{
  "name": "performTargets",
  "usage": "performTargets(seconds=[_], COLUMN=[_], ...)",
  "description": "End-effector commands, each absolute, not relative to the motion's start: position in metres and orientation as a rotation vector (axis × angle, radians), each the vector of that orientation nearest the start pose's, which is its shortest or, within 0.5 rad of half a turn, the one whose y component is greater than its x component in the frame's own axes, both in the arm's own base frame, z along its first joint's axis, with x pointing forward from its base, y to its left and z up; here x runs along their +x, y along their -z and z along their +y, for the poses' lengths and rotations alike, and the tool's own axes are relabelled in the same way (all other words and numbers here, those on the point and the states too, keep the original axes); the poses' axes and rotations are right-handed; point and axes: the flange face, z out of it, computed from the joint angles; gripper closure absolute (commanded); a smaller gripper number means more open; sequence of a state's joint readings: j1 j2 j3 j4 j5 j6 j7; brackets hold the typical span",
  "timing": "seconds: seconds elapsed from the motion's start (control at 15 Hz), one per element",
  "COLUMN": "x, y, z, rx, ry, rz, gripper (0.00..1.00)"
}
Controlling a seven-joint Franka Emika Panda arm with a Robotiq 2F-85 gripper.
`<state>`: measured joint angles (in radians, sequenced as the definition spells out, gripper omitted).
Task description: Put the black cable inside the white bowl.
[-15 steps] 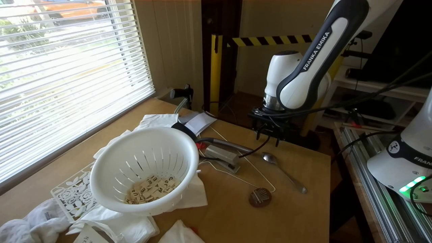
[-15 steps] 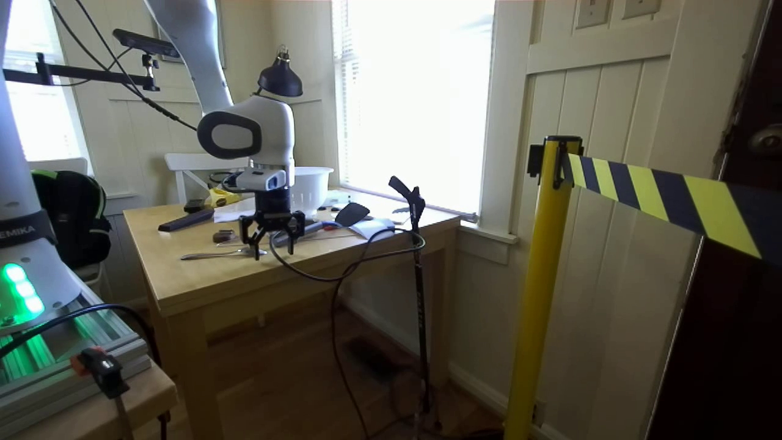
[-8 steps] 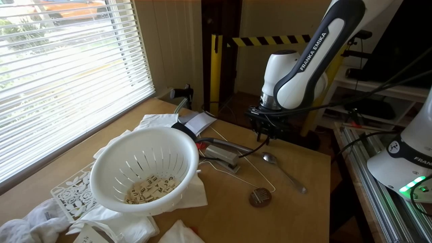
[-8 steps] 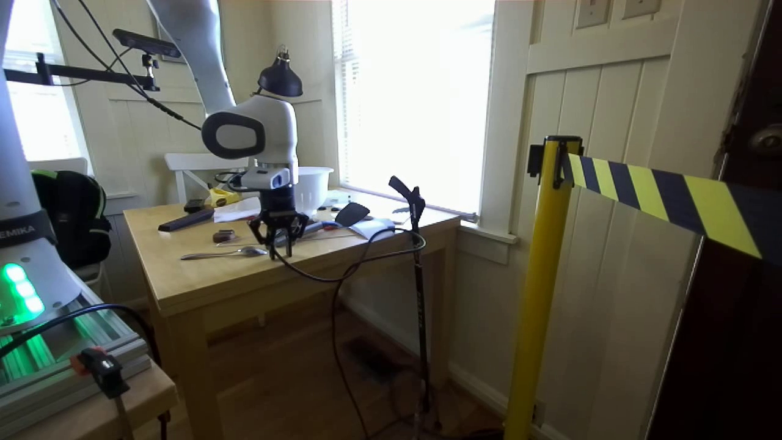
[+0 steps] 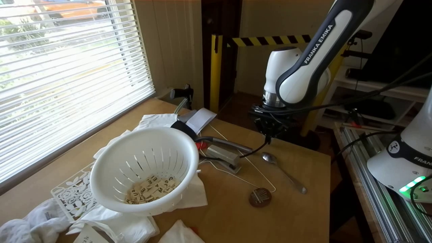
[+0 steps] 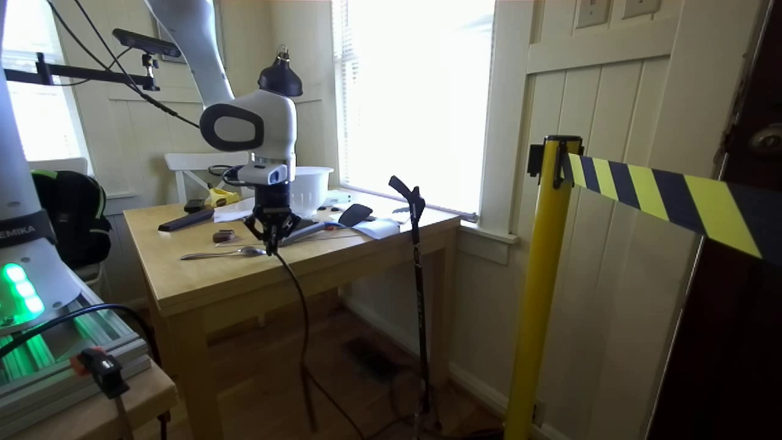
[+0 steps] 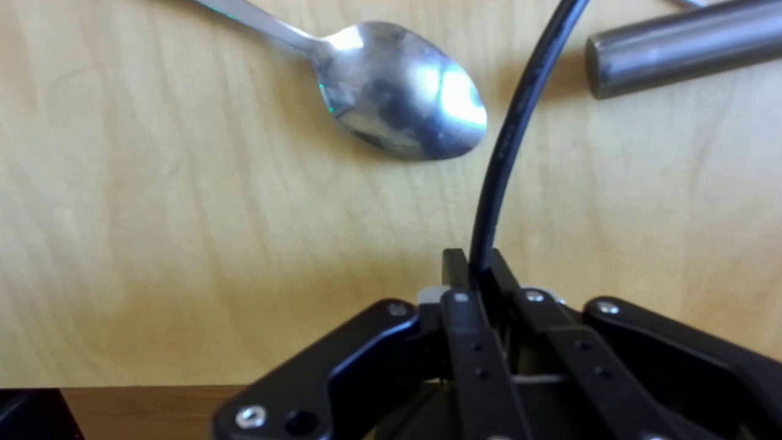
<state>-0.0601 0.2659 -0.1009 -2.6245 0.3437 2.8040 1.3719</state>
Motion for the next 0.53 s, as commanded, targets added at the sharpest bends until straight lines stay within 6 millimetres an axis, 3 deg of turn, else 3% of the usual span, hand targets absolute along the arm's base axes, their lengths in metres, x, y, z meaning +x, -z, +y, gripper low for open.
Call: performTargets(seconds=[0.0,0.2,0.47], x=[0.385,0.375,0.365], y=[-0.187,-0.207,-0.214], z=[-0.077,-0.07,-0.063], rx=[-2.002,-2.156,-2.331], ry=[-0.272,-0.338,-0.439], rz=[2.363,2.216,2.067], gripper=[0.98,0.98,0.97])
